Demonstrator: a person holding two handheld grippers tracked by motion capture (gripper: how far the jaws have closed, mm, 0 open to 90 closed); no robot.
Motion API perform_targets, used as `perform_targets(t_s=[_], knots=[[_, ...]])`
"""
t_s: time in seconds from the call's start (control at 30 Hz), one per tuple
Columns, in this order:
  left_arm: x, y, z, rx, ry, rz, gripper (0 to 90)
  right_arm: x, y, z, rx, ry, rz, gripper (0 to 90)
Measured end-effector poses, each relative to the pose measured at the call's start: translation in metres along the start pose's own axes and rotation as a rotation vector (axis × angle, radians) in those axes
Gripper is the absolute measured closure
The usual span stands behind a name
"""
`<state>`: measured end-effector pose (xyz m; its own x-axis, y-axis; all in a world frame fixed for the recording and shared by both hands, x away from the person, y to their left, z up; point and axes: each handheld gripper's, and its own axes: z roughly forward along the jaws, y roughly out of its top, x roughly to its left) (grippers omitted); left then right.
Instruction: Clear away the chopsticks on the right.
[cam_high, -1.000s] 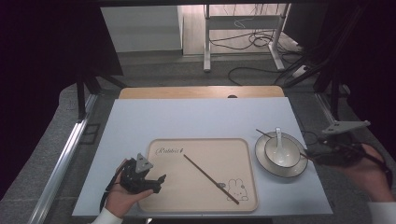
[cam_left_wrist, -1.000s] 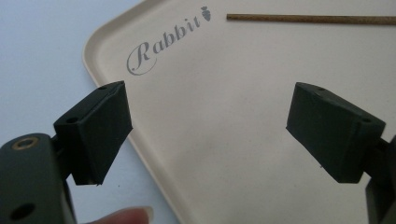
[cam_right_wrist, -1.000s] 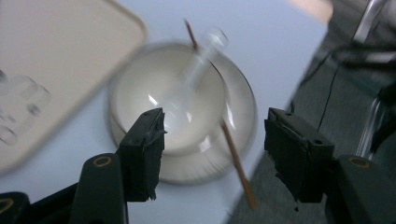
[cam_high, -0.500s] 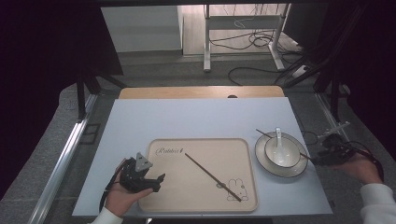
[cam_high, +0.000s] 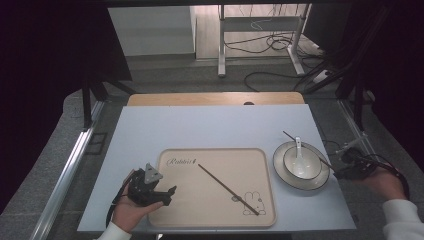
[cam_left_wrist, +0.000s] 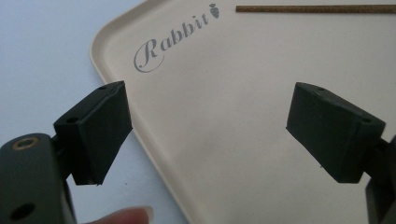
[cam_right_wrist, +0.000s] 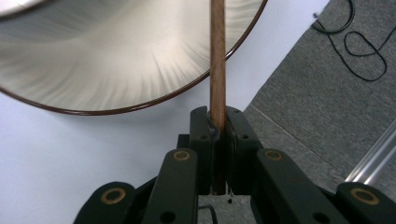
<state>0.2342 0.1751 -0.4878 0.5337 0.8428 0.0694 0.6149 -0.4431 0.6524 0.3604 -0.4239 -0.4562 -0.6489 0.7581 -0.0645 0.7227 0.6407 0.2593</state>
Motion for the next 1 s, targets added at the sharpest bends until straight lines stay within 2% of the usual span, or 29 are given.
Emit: perform_targets(t_s=[0.1,0.23,0.3,0.37,0.4,0.43,0.47,0.5,0.6,0.7,0.8,0.83,0.87,0.9,0.93,1.0], knots=[[0.0,0.0,-0.001,-0.003,0.001,-0.001,13.9,0.001,-0.002,-0.008,-0.031,-0.016,0.02,82.7],[0.0,0.0,0.0,-0.001,0.001,-0.001,13.9,0.006,-0.003,-0.035,-0.133,-0.036,0.075,82.8],[0.0,0.001,0.0,-0.001,0.002,0.0,13.9,0.011,-0.002,-0.051,-0.183,-0.048,0.082,82.8],[-0.001,0.001,0.0,0.0,0.001,0.0,13.9,0.021,0.002,-0.065,-0.226,-0.053,0.074,82.8],[-0.001,0.001,0.0,-0.001,0.001,0.001,13.9,0.035,0.008,-0.077,-0.262,-0.048,0.053,82.8],[-0.001,0.001,0.0,-0.001,0.001,0.001,13.9,0.035,0.008,-0.077,-0.262,-0.048,0.053,82.8],[-0.001,0.001,0.0,-0.001,0.001,0.003,13.9,0.05,0.016,-0.085,-0.29,-0.037,0.027,82.8],[-0.001,0.001,0.0,-0.001,0.001,0.003,13.9,0.05,0.016,-0.085,-0.29,-0.037,0.027,82.8],[-0.001,0.001,-0.001,-0.003,0.0,0.002,13.9,0.076,0.028,-0.089,-0.31,-0.005,-0.025,82.8],[-0.001,0.0,-0.001,-0.005,0.002,-0.002,14.0,0.1,0.04,-0.085,-0.313,0.028,-0.062,82.7],[0.0,0.0,-0.001,-0.006,0.001,-0.001,14.0,0.129,0.055,-0.07,-0.285,0.073,-0.111,82.7],[0.0,0.0,-0.001,-0.006,0.001,-0.001,14.0,0.129,0.055,-0.07,-0.285,0.073,-0.111,82.7],[0.0,0.0,-0.001,-0.005,0.001,0.001,14.0,0.142,0.061,-0.06,-0.267,0.088,-0.127,82.7],[0.0,0.0,-0.001,-0.005,0.001,0.001,14.0,0.142,0.061,-0.06,-0.267,0.088,-0.127,82.7],[-0.001,0.001,-0.002,-0.006,-0.001,0.001,14.0,0.148,0.065,-0.055,-0.26,0.095,-0.138,82.7],[-0.001,0.001,-0.002,-0.004,-0.002,0.006,14.0,0.166,0.074,-0.038,-0.219,0.115,-0.161,82.6]])
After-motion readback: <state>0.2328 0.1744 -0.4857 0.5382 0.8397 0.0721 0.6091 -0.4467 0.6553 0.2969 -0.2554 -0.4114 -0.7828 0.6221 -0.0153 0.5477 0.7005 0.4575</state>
